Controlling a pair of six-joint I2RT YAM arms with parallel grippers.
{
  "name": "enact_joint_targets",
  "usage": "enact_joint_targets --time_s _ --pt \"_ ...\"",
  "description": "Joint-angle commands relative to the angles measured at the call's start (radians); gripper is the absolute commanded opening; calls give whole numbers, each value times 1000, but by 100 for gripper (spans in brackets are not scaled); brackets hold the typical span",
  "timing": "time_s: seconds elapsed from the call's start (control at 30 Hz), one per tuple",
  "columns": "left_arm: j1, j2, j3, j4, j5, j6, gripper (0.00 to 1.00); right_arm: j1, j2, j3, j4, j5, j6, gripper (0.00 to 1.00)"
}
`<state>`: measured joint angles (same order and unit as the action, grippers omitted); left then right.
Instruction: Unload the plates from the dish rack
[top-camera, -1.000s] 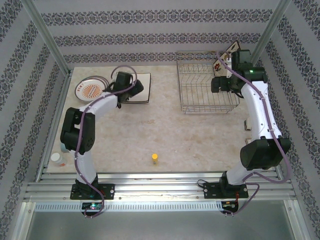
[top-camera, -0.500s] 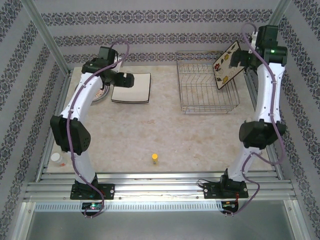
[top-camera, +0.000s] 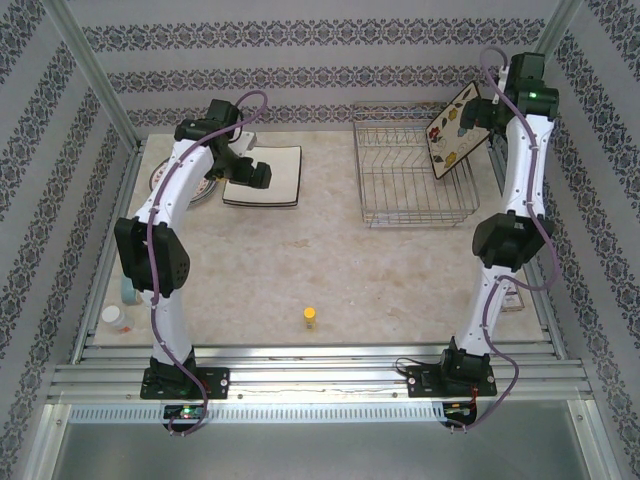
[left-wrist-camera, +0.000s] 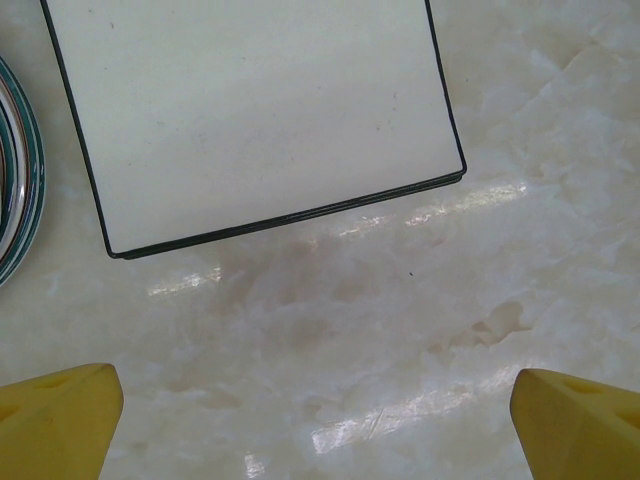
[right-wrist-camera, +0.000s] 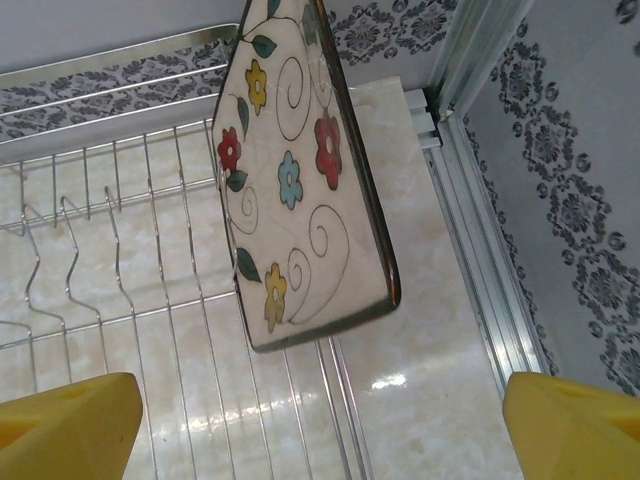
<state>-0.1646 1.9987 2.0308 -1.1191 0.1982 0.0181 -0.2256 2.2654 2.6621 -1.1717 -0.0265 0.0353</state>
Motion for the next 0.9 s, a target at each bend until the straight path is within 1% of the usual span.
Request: enact_joint_targets --time_s 0.0,0.13,0.27,0.47,0.6,0.8,0.87 --pt "20 22 31 -42 12 29 100 -10 31 5 84 -16 -27 92" --pt "28 40 42 -32 17 27 100 -20 69 14 140 -33 -25 89" --pt "34 63 64 -37 16 29 100 -31 128 79 136 -59 -10 83" --pt "46 90 97 -47 17 37 100 -37 183 102 155 -98 -1 81" --pt "49 111 106 -49 22 37 100 -37 212 108 172 -113 13 75" --pt "48 132 120 -55 18 30 100 -24 227 120 199 -110 10 56" --pt "49 133 126 -55 20 29 100 -21 226 125 200 -101 8 47"
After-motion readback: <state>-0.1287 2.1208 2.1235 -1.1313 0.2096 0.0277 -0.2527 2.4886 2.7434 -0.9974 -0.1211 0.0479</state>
